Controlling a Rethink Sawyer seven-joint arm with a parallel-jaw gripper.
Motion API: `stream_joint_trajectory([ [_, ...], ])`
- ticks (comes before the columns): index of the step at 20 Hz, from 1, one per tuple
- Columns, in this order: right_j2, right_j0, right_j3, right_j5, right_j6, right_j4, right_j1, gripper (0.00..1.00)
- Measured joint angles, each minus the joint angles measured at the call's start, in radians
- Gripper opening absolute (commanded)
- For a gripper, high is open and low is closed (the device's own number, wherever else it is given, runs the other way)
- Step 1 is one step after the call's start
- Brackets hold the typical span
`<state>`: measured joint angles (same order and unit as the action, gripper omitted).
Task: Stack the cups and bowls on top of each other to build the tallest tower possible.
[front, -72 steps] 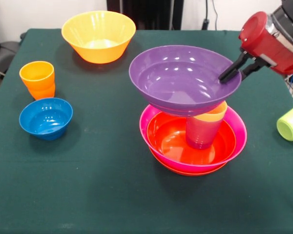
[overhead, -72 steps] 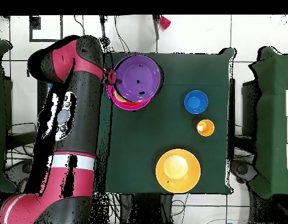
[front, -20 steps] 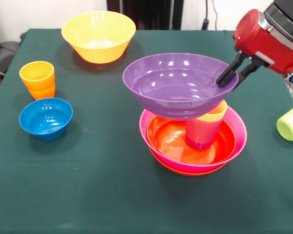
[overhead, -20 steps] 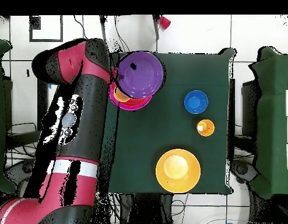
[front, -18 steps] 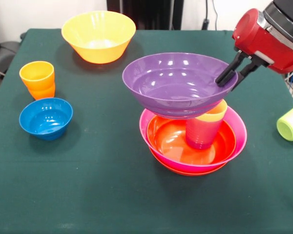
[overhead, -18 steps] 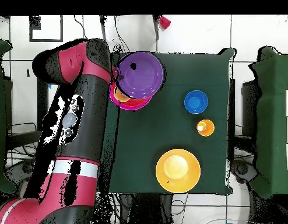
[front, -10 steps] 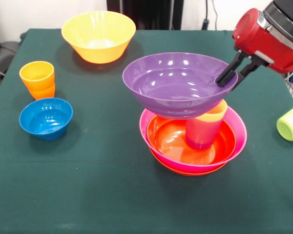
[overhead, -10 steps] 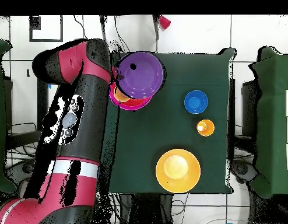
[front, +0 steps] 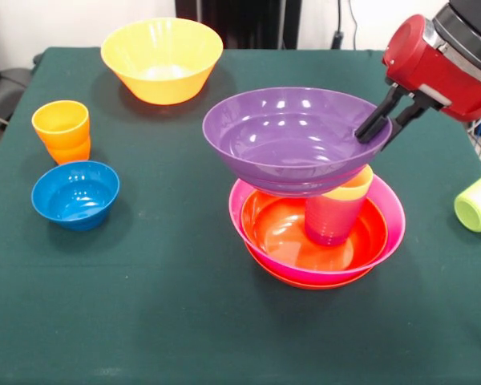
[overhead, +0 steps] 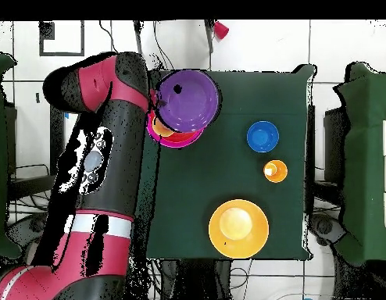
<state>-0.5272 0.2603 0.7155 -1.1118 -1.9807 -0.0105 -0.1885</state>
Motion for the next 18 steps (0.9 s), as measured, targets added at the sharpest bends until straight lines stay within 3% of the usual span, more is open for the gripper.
stream_joint_trajectory([
  [18, 0.001, -0.001, 0.0, 0.0, 0.0, 0.026, 0.0, 0.0],
])
